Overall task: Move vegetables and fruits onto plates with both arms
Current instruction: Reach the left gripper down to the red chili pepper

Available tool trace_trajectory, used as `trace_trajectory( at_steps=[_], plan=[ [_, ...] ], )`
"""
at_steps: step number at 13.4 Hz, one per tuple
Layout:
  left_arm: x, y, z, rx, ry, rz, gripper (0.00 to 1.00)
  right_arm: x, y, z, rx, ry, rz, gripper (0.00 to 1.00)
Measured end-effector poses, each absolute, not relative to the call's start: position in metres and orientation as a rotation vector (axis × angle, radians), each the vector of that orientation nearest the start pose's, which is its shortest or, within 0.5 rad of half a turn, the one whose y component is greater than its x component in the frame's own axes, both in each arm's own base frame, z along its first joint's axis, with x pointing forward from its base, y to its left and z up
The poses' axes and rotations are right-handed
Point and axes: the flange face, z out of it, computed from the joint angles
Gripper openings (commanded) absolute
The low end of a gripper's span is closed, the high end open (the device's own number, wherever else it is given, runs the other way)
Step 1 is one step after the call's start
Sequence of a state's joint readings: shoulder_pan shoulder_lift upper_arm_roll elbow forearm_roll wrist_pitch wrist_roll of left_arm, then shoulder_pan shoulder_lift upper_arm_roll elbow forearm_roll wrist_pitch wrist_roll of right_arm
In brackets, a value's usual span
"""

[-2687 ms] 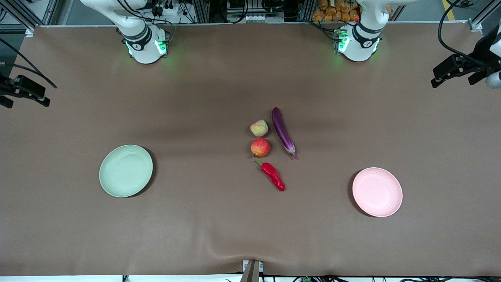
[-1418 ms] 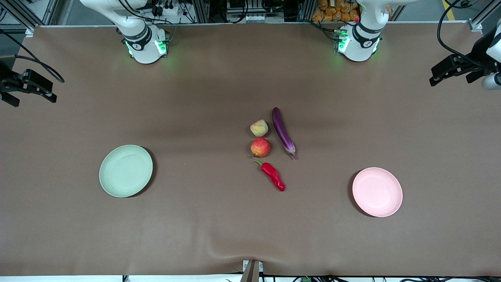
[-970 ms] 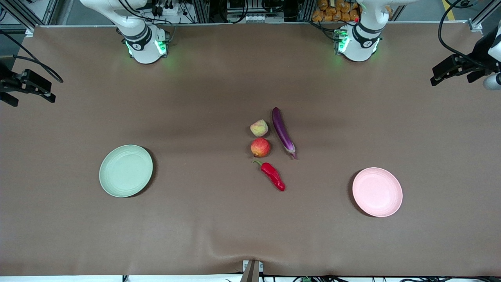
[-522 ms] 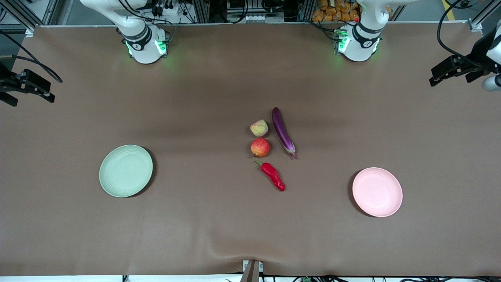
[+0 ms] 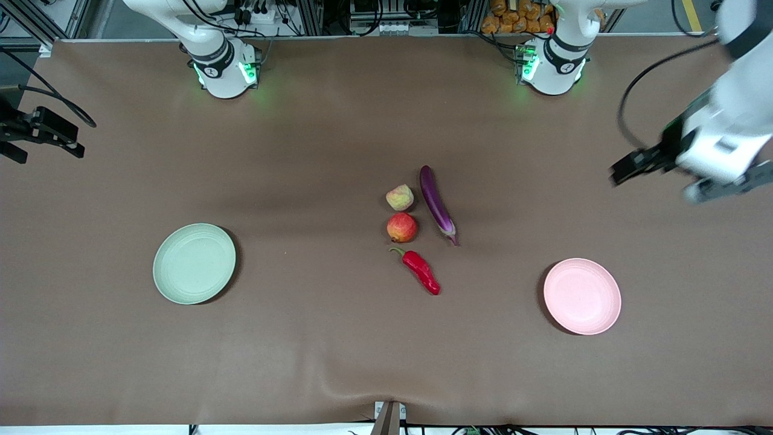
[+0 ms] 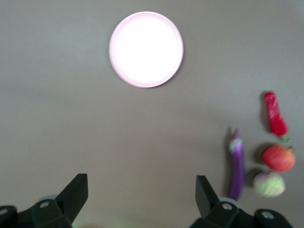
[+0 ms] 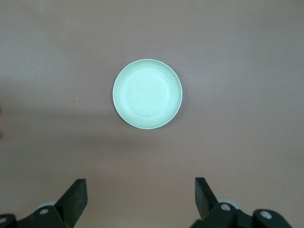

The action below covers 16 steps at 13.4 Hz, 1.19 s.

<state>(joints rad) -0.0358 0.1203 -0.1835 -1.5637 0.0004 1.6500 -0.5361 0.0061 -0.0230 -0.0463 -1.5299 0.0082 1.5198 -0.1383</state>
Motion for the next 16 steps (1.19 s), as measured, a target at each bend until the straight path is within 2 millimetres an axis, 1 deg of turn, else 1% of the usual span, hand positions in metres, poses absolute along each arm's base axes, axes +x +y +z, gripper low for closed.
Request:
trace_trajectory(
  at_steps=[3,4,6,8,9,11,14,16],
  plan=[
    [0.614,-0.194,0.502,-3.111,-0.686,0.043,1.0,0.542,-0.021,0.652,-3.13,-0.154,-0.02,1.0],
    [0.625,-0.214,0.48,-3.111,-0.753,0.04,1.0,0.542,-0.021,0.652,-3.129,-0.154,-0.02,1.0],
    [0.645,-0.248,0.436,-3.103,-0.878,0.016,1.0,0.542,-0.021,0.652,-3.129,-0.154,-0.02,1.0],
    [0.655,-0.28,0.394,-3.094,-1.0,-0.007,1.0,0.542,-0.022,0.652,-3.129,-0.153,-0.02,1.0],
    [0.657,-0.296,0.374,-3.09,-1.049,-0.008,1.0,0.542,-0.022,0.651,-3.129,-0.152,-0.02,1.0],
    [0.655,-0.326,0.341,-3.078,-1.108,0.009,1.0,0.542,-0.023,0.651,-3.129,-0.148,-0.019,1.0],
    [0.641,-0.365,0.301,-3.044,-1.123,0.023,1.0,0.542,-0.025,0.651,-3.129,-0.144,-0.016,1.0],
    [0.631,-0.389,0.275,-3.037,-1.138,0.001,1.0,0.542,-0.026,0.651,-3.129,-0.139,-0.016,1.0]
  ],
)
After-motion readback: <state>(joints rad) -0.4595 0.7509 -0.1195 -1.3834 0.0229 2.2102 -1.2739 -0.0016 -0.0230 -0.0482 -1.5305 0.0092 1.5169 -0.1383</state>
